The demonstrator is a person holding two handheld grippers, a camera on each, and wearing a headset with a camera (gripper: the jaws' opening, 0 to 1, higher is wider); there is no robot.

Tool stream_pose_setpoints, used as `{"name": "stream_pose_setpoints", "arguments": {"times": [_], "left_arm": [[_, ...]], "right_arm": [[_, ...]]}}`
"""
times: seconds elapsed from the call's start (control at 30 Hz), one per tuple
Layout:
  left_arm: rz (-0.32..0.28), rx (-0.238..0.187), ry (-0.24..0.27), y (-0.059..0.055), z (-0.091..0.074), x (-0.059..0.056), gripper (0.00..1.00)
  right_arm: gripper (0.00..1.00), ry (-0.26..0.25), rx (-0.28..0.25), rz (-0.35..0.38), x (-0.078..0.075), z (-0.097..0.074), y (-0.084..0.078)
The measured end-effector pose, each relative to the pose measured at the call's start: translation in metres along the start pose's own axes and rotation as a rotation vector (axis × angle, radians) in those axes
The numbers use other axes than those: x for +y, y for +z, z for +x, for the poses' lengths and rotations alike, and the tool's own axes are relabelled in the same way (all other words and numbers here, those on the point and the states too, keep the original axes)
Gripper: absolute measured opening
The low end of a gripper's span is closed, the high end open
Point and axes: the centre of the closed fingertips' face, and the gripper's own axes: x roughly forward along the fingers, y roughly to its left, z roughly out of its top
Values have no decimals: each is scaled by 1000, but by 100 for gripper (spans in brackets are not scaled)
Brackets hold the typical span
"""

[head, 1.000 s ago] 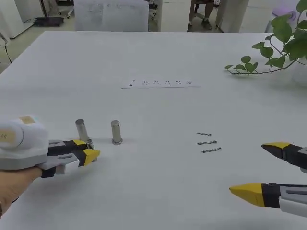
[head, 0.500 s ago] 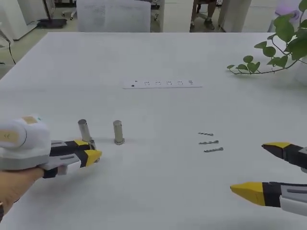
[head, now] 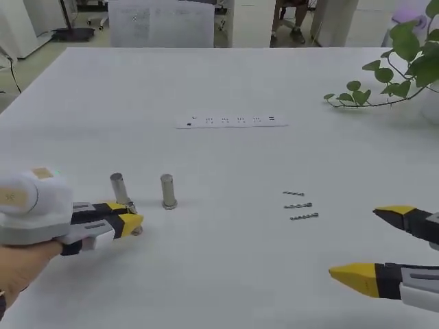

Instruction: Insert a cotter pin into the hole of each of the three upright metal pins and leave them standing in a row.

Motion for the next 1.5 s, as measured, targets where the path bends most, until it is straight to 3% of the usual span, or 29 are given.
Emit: {"name": "stream_pose_setpoints", "arguments": {"times": [0.27, 0.63, 0.8, 1.1, 1.37, 1.5], "left_arm": [[44, 9, -54, 0, 2, -24, 7], [105, -7, -150, 13, 2, -80, 7], [134, -2, -194, 13, 5, -101, 7], [149, 11, -250, 6, 11, -120, 7], [149, 39, -244, -3, 15, -117, 7], [154, 21, -241, -5, 15, -117, 7]], "right_arm": [[84, 7, -6, -6, 1, 1, 3], [84, 22, -23, -13, 7, 2, 5], [84, 35, -35, -17, 11, 4, 7], [83, 48, -46, -18, 15, 2, 7], [82, 54, -43, -17, 15, 1, 4], [82, 55, -44, -14, 15, 2, 4]]}}
